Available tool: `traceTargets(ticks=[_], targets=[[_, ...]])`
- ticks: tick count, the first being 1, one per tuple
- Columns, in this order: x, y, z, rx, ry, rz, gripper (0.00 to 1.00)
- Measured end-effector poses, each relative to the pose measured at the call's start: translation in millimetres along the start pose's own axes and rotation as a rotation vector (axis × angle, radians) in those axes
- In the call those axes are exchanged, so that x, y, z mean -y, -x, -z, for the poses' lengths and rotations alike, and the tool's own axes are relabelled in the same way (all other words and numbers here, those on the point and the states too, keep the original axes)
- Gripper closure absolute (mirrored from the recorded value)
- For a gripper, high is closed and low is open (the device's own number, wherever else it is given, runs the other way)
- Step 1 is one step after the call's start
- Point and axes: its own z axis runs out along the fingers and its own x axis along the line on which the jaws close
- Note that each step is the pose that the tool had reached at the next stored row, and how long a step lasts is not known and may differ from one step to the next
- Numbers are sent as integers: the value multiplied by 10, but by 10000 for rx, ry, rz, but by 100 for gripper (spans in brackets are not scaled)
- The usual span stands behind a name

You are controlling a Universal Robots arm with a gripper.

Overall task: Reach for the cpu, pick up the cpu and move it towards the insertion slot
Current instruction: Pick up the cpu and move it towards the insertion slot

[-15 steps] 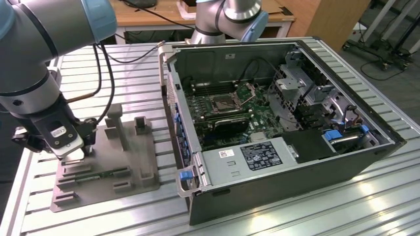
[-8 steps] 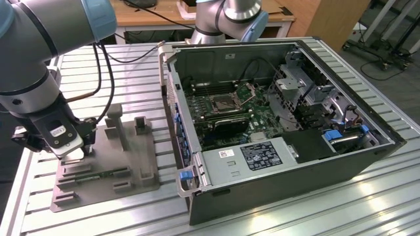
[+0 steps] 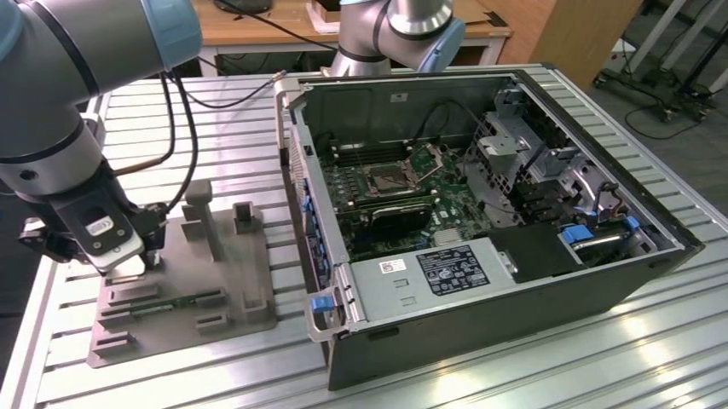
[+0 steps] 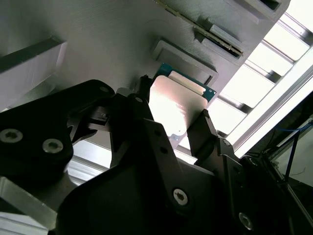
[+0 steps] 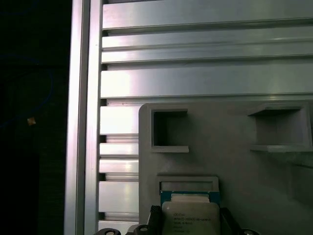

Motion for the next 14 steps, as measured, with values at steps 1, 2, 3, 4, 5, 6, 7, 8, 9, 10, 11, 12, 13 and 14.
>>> traceTargets(ticks=[1,2,3,4,5,6,7,8,9,10,11,12,13,14], targets=[[0,0,3,0,0,0,46],[0,0,6,0,0,0,46],[-1,0,11,-1,-1,0,46],[-1,0,13,1,0,0,46],[-1,0,17,0,0,0,46],[-1,0,19,0,0,0,46],[-1,0,21,0,0,0,46],[-1,0,23,1,0,0,46],[-1,0,24,1,1,0,46],[-1,0,25,1,0,0,46],[-1,0,26,0,0,-1,46],[-1,1,27,1,1,0,46],[-1,0,28,0,0,0,46],[-2,1,29,0,0,0,46]])
